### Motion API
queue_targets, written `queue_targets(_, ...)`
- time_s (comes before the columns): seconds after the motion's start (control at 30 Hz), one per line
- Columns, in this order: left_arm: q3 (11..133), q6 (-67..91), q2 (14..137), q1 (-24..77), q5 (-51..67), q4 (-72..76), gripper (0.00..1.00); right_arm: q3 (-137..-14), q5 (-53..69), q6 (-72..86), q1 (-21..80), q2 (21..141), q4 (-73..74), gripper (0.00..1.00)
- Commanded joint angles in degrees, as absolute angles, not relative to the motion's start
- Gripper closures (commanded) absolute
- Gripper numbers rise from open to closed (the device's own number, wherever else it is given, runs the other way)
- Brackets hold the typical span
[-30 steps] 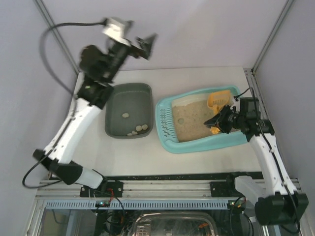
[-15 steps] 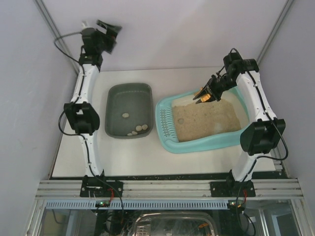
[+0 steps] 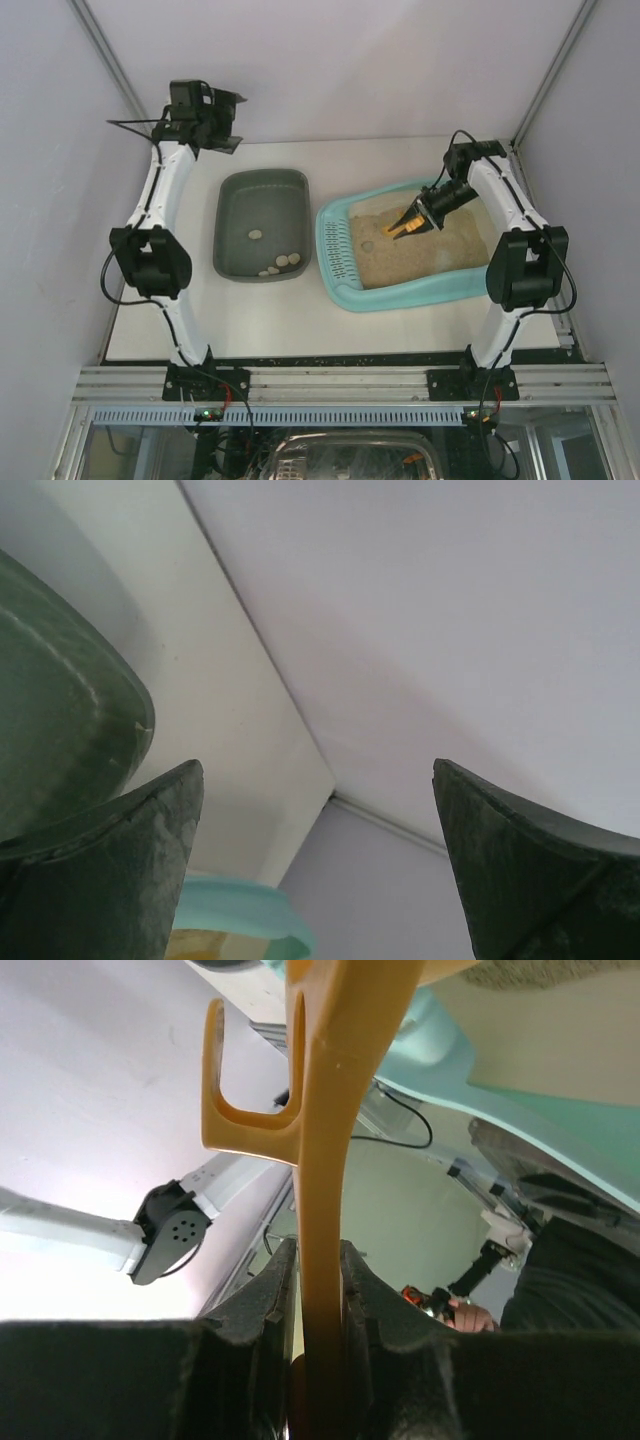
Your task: Clean the litter box
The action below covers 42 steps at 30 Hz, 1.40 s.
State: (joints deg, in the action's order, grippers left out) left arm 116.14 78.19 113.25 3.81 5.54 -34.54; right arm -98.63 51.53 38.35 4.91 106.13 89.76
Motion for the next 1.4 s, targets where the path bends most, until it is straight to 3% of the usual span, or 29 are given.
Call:
queue_targets(0.0, 123.97, 83.01, 111.23, 4.23, -1.03, -38.49, 0.00, -93.43, 49.63, 34.77, 5.80, 100.60, 91.32, 1.00)
queue_targets(0.17, 138.01, 87.45, 122.44, 5.98, -1.66, -39.33, 0.00, -91.56, 47.08, 34.29, 8.93, 100.05, 91.40, 1.00)
queue_targets(1.03, 134.23, 81.80, 121.30, 6.56, 2.75, -44.86, 0.01, -89.70, 50.05, 40.98, 13.38, 104.49, 88.88, 1.00)
queue_targets(1.37, 134.11, 81.12, 121.32, 4.82, 2.93, -45.00, 0.01, -83.19, 47.69, 52.61, 13.47, 101.11, 75.11, 1.00)
